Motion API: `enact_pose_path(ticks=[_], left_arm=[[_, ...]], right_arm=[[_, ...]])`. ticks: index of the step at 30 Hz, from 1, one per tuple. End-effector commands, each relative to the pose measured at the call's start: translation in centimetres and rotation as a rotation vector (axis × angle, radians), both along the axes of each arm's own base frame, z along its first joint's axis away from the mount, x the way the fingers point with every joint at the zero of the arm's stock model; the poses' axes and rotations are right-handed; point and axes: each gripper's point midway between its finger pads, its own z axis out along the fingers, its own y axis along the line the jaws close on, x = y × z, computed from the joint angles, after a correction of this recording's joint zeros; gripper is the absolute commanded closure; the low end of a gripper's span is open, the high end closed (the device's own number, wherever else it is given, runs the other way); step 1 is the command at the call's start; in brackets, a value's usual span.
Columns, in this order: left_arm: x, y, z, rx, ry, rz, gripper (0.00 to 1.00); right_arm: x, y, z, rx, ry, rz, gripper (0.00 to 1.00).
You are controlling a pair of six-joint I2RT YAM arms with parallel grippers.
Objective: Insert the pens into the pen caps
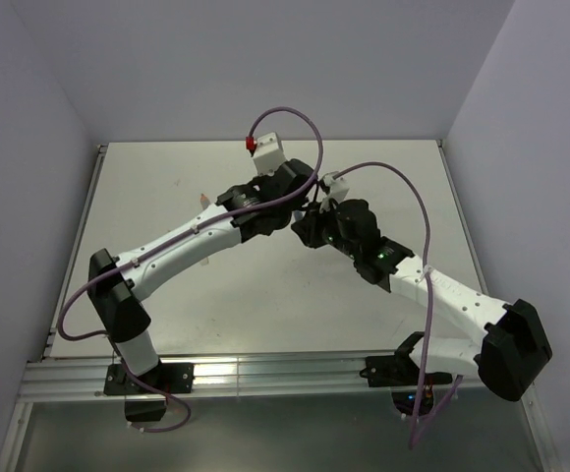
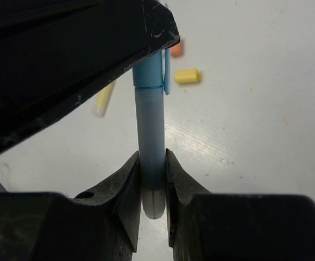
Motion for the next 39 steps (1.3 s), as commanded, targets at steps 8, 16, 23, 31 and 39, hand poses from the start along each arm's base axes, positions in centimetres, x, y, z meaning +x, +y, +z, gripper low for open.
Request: enact_pose_path(ticks=[8, 16, 23, 31, 39], left_arm=[[-7.5, -1.3, 3.5, 0.083, 0.007, -0.124, 1.00], [-8.6, -1.5, 1.6, 0.172, 0.015, -0.100, 1.00], [-9.3, -1.9, 0.4, 0.186, 0.036, -0.100, 1.00], [-10.4, -3.1, -1.6, 0.205, 0.066, -0.112, 1.00], [-11.3, -4.1, -3.3, 0.202, 0.093, -0.129, 1.00]], right_arm=[[2.1, -1.5, 13.8, 0.288, -0.392, -0.118, 1.00], [1.8, -2.4, 17.9, 0.326, -0.483, -0.141, 1.00], [1.6, -3.2, 20.2, 0.339, -0.534, -0.171, 1.00], [1.5, -3.5, 22.0, 0.364, -0.566, -0.179, 1.00], [1.1, -4.3, 23.8, 0.379, -0.605, -0.201, 1.00]])
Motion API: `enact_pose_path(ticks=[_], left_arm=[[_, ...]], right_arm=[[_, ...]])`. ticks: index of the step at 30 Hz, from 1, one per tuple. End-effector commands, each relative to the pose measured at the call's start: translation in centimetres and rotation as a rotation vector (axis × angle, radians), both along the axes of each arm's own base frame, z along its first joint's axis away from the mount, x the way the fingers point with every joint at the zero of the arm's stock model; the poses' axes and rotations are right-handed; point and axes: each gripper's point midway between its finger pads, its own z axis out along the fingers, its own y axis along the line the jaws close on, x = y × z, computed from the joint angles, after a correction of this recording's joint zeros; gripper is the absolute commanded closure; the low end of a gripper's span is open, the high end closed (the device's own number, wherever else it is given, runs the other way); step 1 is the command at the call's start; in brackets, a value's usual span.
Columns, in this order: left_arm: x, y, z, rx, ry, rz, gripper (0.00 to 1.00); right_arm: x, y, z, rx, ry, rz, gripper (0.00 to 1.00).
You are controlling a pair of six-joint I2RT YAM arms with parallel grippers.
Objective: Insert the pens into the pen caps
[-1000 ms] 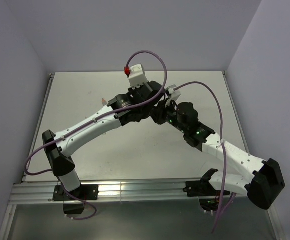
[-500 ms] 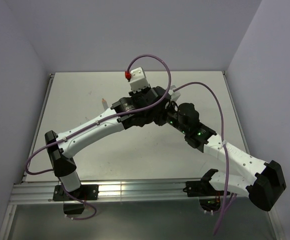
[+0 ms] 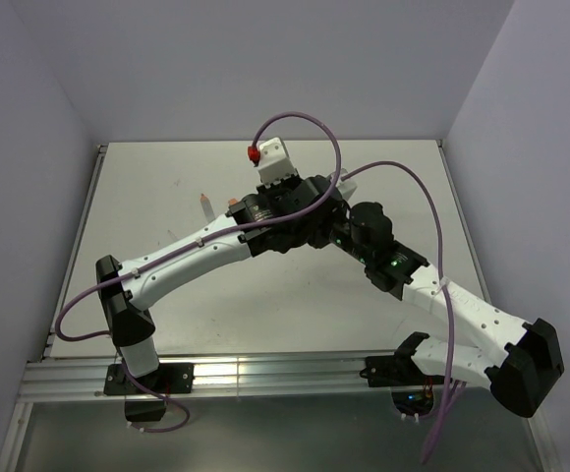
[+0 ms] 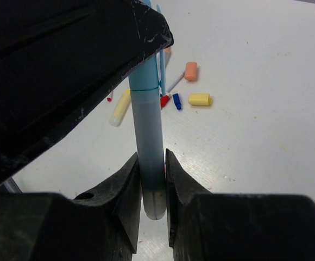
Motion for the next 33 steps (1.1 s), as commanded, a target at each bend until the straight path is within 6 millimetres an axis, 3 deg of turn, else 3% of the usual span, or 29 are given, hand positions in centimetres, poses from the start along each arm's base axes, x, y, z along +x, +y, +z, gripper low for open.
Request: enact_pose_path(ticks=[1, 27, 30, 33], left_arm=[[-7.9, -4.6, -8.3, 0.147, 0.274, -0.274, 1.00], [-10.1, -6.6, -11.6, 0.144, 0.331, -0.334, 1.00], [-10.4, -6.5, -11.2, 0.136, 0.326, -0.338, 1.00], [-10.2, -6.2, -9.2, 0.114, 0.296, -0.332, 1.00]], right_arm=[[2.8, -4.4, 19.0, 0.371, -0.436, -0.256, 1.00], [2.4, -3.7, 21.8, 0.416, -0.463, -0.211, 1.00], [2.3, -3.6, 22.1, 0.412, -0.463, -0.201, 1.00], [2.1, -3.4, 22.1, 0.404, -0.455, -0.188, 1.00]])
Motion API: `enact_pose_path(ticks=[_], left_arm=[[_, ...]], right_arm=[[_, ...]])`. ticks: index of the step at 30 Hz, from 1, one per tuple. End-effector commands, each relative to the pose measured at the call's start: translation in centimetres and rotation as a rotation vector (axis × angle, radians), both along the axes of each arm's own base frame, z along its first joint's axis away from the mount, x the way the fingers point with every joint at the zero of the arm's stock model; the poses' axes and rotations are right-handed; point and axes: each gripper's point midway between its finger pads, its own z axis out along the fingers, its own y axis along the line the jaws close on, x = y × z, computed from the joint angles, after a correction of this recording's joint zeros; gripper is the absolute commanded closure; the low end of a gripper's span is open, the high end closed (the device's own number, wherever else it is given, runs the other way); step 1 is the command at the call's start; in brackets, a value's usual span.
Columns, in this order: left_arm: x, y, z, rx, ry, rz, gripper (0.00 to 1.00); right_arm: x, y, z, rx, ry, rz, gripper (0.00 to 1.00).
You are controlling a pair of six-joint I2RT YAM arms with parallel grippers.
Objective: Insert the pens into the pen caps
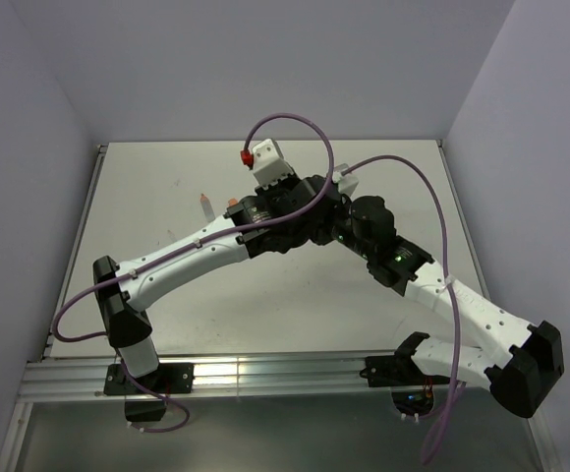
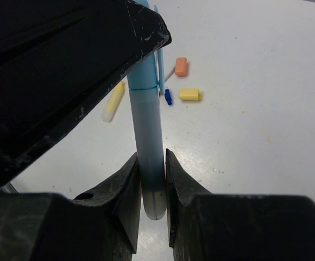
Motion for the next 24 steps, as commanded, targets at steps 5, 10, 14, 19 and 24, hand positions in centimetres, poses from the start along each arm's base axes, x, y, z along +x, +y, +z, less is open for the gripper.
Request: enact_pose_path(ticks=[5, 10, 14, 19, 24], left_arm=[[-9.2, -4.2, -2.2, 0.191, 0.180, -0.353, 0.80], [-8.3, -1.8, 9.7, 0.088, -0.024, -0.352, 0.46], [-8.7, 1.6, 18.4, -0.042, -0.203, -0.376, 0.28], [-9.1, 5.1, 22.3, -0.085, -0.341, -0.390, 0.26], [-10.5, 7.1, 25.4, -0.150, -0.462, -0.448, 0.25]], right_arm=[[1.1, -1.5, 21.4, 0.410, -0.454, -0.084, 1.00], [-0.5, -0.4, 23.1, 0.387, -0.448, 0.027, 1.00], [-1.7, 0.3, 22.8, 0.359, -0.404, 0.099, 1.00], [-3.3, -0.2, 22.1, 0.362, -0.389, 0.127, 1.00], [-5.1, -0.1, 21.0, 0.373, -0.366, 0.191, 1.00]])
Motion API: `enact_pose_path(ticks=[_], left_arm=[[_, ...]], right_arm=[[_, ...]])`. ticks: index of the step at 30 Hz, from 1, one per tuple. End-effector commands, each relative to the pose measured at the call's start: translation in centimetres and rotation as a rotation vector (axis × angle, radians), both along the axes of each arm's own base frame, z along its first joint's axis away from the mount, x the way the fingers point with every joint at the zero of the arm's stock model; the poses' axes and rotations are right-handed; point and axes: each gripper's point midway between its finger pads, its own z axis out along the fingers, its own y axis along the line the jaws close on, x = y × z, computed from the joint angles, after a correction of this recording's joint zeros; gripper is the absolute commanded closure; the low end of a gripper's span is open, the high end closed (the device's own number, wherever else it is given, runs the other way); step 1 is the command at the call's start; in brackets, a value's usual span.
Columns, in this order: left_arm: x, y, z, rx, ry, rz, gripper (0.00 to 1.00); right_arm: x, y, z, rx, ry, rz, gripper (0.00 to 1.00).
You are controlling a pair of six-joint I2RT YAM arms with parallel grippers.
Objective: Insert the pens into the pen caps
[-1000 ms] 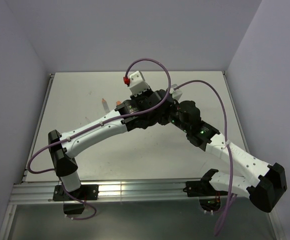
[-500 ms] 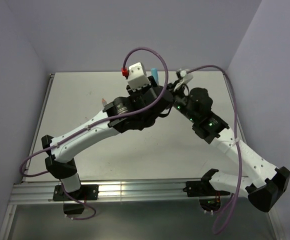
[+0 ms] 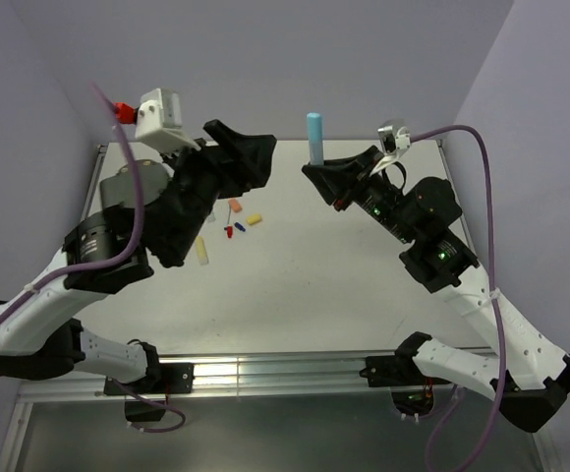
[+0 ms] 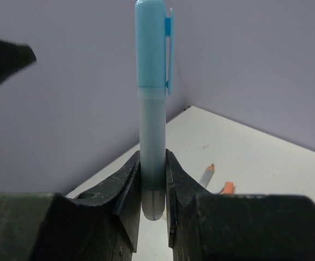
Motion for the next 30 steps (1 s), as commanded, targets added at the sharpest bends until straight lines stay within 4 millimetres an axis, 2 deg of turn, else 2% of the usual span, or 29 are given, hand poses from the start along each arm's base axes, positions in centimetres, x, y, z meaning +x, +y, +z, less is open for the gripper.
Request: enact_pose_path(ticks=[1, 3, 6, 8, 9, 10, 12, 13, 14, 15, 17, 18, 20, 21, 24, 30], left_arm=[[-0.7, -1.0, 2.1, 0.002, -0.134, -0.094, 0.25], [-1.8, -1.4, 3.3, -0.005, -0.197, -0.182, 0.21], [-1.7, -1.6, 3.5, 0.037, -0.261, -0.262, 0.20], [-2.2, -1.6, 3.8, 0.046, -0.301, -0.332, 0.19], [-3.1, -2.2, 3.9, 0.040, -0.327, -0.413, 0.19], [-2.3, -2.1, 3.4, 0.046, -0.343, -0.426, 0.18], [-2.5, -2.1, 3.2, 0.039, -0.351, -0.497, 0.17], [-1.3, -1.6, 2.6, 0.056, -0.344, -0.477, 0.17], [-1.0, -1.5, 2.5, 0.059, -0.347, -0.483, 0.17], [-0.8, -1.8, 1.8, 0.073, -0.348, -0.515, 0.17], [-1.3, -1.9, 2.1, 0.063, -0.389, -0.563, 0.17], [-1.2, -2.1, 1.4, 0.068, -0.390, -0.577, 0.17], [-2.3, -2.2, 2.0, 0.053, -0.451, -0.632, 0.17], [-2.1, -2.3, 1.4, 0.056, -0.451, -0.643, 0.17], [-3.2, -2.6, 1.4, 0.043, -0.491, -0.706, 0.17], [-3.1, -3.1, 0.4, 0.044, -0.482, -0.742, 0.17]], right_arm=[[-2.2, 0.3, 0.4, 0.026, -0.021, 0.087, 1.00], [-3.5, 0.6, 0.5, 0.046, -0.022, 0.147, 1.00], [-5.4, 1.3, -0.5, 0.058, -0.015, 0.254, 1.00], [-6.8, 1.6, -0.3, 0.068, -0.037, 0.327, 1.00], [-7.4, 1.8, -0.2, 0.082, -0.027, 0.359, 1.00], [-7.7, 1.9, -0.4, 0.085, -0.026, 0.380, 1.00], [-8.6, 2.1, -0.1, 0.102, -0.028, 0.428, 1.00], [-8.9, 2.1, -0.1, 0.108, -0.029, 0.440, 1.00], [-9.3, 2.1, 0.1, 0.112, -0.039, 0.459, 1.00], [-9.5, 2.1, 0.2, 0.118, -0.035, 0.474, 1.00], [-9.8, 2.3, 0.3, 0.128, -0.024, 0.501, 1.00], [-10.0, 2.4, 0.3, 0.128, -0.023, 0.514, 1.00], [-10.1, 2.5, 0.3, 0.135, -0.016, 0.527, 1.00], [-10.1, 2.6, 0.2, 0.134, -0.013, 0.534, 1.00], [-10.2, 2.8, 0.3, 0.141, -0.007, 0.546, 1.00], [-9.9, 3.1, 0.3, 0.150, 0.006, 0.557, 1.00]])
